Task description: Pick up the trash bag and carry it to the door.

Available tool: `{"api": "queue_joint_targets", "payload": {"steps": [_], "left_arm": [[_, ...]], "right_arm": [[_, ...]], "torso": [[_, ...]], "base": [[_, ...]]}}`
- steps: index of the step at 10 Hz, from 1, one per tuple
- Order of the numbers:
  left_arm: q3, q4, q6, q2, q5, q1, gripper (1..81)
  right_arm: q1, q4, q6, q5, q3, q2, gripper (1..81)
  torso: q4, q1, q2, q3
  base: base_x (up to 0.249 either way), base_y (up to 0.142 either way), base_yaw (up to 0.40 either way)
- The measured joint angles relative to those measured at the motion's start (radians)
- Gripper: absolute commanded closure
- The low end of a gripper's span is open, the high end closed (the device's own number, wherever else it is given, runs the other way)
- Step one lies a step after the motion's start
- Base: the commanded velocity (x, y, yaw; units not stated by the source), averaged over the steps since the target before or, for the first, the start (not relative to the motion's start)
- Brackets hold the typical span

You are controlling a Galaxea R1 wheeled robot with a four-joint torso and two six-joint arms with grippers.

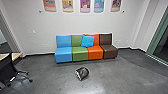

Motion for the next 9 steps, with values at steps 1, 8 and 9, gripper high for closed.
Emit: {"api": "queue_joint_targets", "payload": {"steps": [1,8,9], "left_arm": [[0.000,0.000,0.000,0.000,0.000,0.001,1.0],[0.000,0.000,0.000,0.000,-0.003,0.000,1.0],[0.000,0.000,0.000,0.000,-0.005,0.000,1.0]], "right_arm": [[0.000,0.000,0.000,0.000,0.000,0.000,1.0],[0.000,0.000,0.000,0.000,0.000,0.000,1.0],[0.000,0.000,0.000,0.000,0.000,0.000,1.0]], "torso": [[0.000,0.000,0.000,0.000],[0.000,0.000,0.000,0.000],[0.000,0.000,0.000,0.000]], "base": [[0.198,0.000,0.000],[0.196,0.000,0.000],[0.191,0.000,0.000]]}}
